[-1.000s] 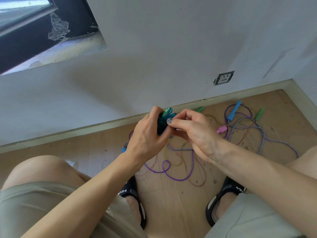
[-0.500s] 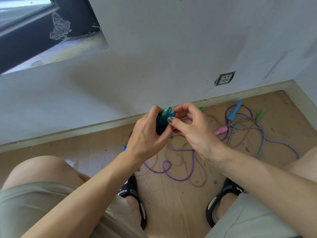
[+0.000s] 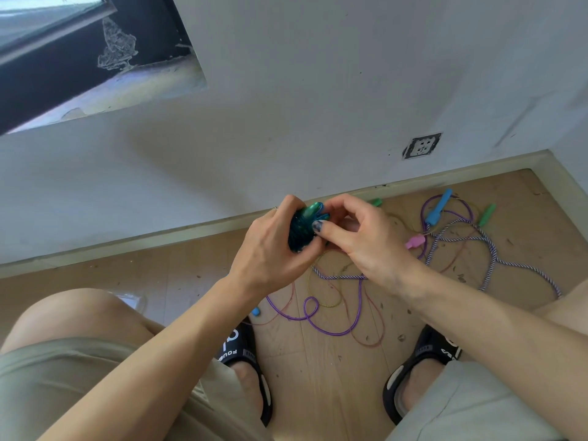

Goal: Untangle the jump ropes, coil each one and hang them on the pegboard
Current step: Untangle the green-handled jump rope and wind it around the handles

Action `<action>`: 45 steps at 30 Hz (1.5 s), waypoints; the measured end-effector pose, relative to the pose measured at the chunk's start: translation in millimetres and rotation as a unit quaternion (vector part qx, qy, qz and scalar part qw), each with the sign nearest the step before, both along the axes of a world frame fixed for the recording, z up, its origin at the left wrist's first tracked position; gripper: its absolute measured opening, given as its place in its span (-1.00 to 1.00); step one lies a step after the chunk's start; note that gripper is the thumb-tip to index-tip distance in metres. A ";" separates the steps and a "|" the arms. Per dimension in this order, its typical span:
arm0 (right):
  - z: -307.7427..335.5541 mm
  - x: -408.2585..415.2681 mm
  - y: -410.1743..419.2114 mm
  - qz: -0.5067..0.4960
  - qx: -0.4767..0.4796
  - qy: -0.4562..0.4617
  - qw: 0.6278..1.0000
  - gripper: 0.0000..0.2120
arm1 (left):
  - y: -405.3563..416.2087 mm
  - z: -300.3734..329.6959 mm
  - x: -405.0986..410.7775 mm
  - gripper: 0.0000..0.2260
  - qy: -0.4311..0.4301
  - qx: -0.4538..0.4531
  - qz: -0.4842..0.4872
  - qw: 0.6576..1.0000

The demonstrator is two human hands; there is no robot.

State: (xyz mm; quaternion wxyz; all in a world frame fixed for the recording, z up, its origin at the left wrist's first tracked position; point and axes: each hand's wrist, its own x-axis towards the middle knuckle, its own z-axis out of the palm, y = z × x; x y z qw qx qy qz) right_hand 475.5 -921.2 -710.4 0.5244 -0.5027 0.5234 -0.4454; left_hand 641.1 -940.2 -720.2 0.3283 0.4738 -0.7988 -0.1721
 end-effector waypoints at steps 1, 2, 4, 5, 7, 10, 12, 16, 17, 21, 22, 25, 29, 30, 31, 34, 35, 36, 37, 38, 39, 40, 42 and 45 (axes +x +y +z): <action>1.1 -0.6 0.7 0.001 -0.001 -0.002 1.000 -0.88 | 0.1 1.0 0.6 -0.73 0.002 0.001 -0.008 1.000; 1.8 -0.5 1.3 0.002 -0.003 -0.002 1.000 -0.89 | 0.3 2.0 0.9 -0.73 0.005 0.006 -0.017 1.000; 2.3 -0.7 3.4 0.002 -0.006 0.003 1.000 -0.89 | 0.4 3.5 1.3 -0.73 0.011 0.017 -0.033 0.999; 2.6 -0.7 4.3 0.002 -0.006 0.005 1.000 -0.89 | 0.2 4.0 1.7 -0.73 0.012 0.021 -0.039 0.999; 2.8 -1.0 5.3 -0.002 -0.001 -0.003 1.000 -0.90 | -0.4 4.4 3.2 -0.73 0.010 0.026 -0.048 0.998; 4.7 -1.9 5.6 -0.011 0.010 -0.023 1.000 -0.90 | -1.0 4.0 4.0 -0.71 0.009 0.038 -0.064 0.997; 5.1 -2.5 5.8 -0.012 0.009 0.001 1.000 -0.90 | -1.5 3.2 3.1 -0.66 0.002 0.028 -0.063 0.998; 6.4 -2.6 4.3 0.002 0.037 -0.028 0.999 -0.90 | -3.7 1.8 3.5 -0.68 -0.019 -0.007 -0.040 0.999; 7.1 -3.1 3.8 0.007 0.042 -0.036 0.998 -0.90 | -3.8 1.8 4.1 -0.70 -0.024 -0.010 -0.038 0.999; 10.6 -4.8 4.5 0.018 0.047 -0.045 0.998 -0.90 | -4.1 2.6 5.7 -0.73 -0.048 -0.013 -0.038 0.998; 11.2 -4.6 4.5 0.016 0.045 -0.039 0.998 -0.90 | -3.8 3.2 5.9 -0.73 -0.051 -0.015 -0.039 0.998; 10.8 -1.0 7.8 -0.012 0.014 0.004 1.000 -0.91 | -3.3 4.3 5.2 -0.71 -0.054 -0.015 -0.036 0.998; 1.6 5.4 17.3 -0.034 -0.043 0.081 0.995 -0.90 | -2.9 2.5 3.8 -0.63 -0.061 -0.012 -0.036 0.997; 0.7 5.7 17.7 -0.034 -0.043 0.081 0.995 -0.91 | -2.7 2.0 3.8 -0.63 -0.066 -0.015 -0.036 0.997; 1.8 5.2 16.9 -0.032 -0.035 0.070 0.996 -0.91 | -2.7 1.8 4.1 -0.65 -0.070 -0.019 -0.035 0.997; 9.4 2.1 10.1 -0.013 0.027 0.009 1.000 -0.90 | -2.9 2.8 6.0 -0.72 -0.080 -0.022 -0.033 0.996; 12.2 0.9 8.0 -0.004 0.052 -0.017 0.999 -0.90 | -3.1 3.6 6.7 -0.73 -0.082 -0.022 -0.033 0.996; 13.8 -0.7 5.9 0.003 0.074 -0.039 0.997 -0.91 | -3.2 4.5 7.4 -0.73 -0.085 -0.024 -0.035 0.996; 15.4 -2.4 3.8 0.007 0.093 -0.053 0.994 -0.92 | -3.2 5.4 8.0 -0.72 -0.088 -0.027 -0.038 0.995; 16.5 -4.5 1.6 0.012 0.108 -0.058 0.992 -0.91 | -3.1 6.4 8.4 -0.70 -0.093 -0.031 -0.041 0.994; 17.4 -6.6 -0.6 0.020 0.117 -0.057 0.991 -0.90 | -2.9 7.4 8.7 -0.69 -0.098 -0.036 -0.044 0.994; 18.2 -8.9 -2.5 0.033 0.125 -0.054 0.990 -0.90 | -2.8 7.8 9.0 -0.68 -0.103 -0.040 -0.046 0.993; 19.1 -13.8 -5.6 0.065 0.142 -0.054 0.986 -0.89 | -2.9 7.6 9.8 -0.67 -0.119 -0.049 -0.049 0.990; 20.6 -19.6 -8.9 0.112 0.166 -0.028 0.979 -0.86 | -3.8 5.2 12.2 -0.68 -0.165 -0.075 -0.057 0.982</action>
